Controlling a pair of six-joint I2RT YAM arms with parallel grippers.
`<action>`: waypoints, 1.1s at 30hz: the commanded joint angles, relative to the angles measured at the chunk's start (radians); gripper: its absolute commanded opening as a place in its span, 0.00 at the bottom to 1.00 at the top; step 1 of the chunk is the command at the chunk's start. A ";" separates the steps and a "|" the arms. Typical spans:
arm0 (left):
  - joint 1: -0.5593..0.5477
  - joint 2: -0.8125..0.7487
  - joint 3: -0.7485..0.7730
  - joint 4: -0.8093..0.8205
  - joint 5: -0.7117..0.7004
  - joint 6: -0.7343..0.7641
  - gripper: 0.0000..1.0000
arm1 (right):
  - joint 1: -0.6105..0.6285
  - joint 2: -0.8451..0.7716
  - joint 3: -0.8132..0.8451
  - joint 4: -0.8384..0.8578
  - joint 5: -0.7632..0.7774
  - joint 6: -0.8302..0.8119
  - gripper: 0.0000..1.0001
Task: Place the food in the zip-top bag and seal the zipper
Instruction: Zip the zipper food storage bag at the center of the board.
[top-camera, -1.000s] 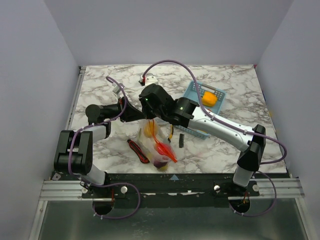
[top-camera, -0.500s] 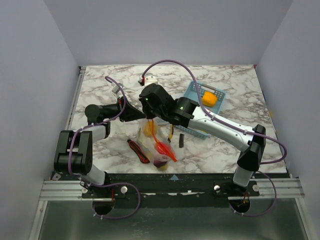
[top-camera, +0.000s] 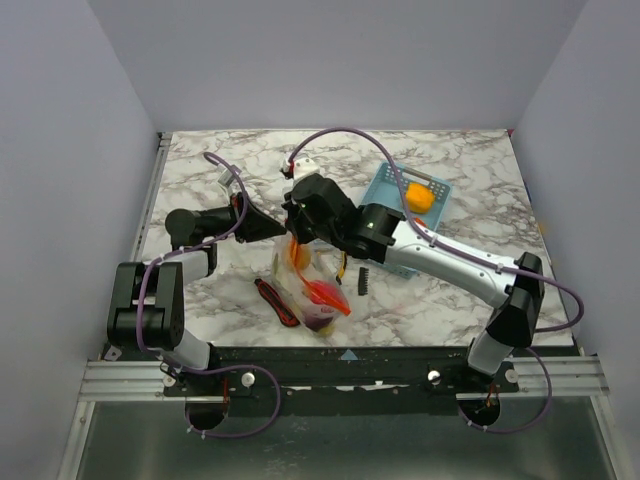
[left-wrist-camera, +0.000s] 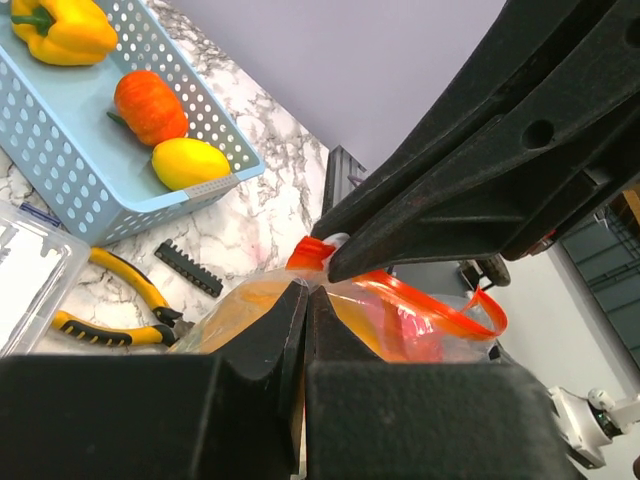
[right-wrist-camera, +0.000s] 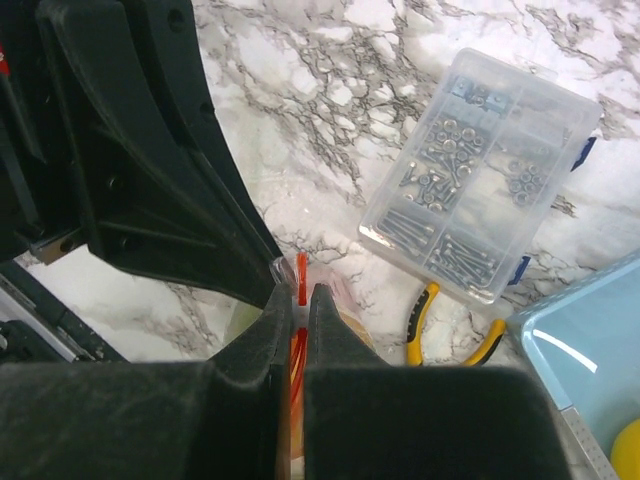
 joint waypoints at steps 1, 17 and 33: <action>0.026 -0.026 0.009 0.090 -0.055 0.011 0.00 | -0.004 -0.122 -0.110 0.056 -0.076 -0.024 0.00; 0.002 -0.087 0.008 0.117 -0.018 -0.010 0.44 | -0.033 -0.183 -0.161 0.128 -0.148 -0.001 0.00; -0.026 -0.091 0.018 0.085 -0.088 -0.002 0.69 | -0.033 -0.202 -0.181 0.133 -0.200 -0.009 0.00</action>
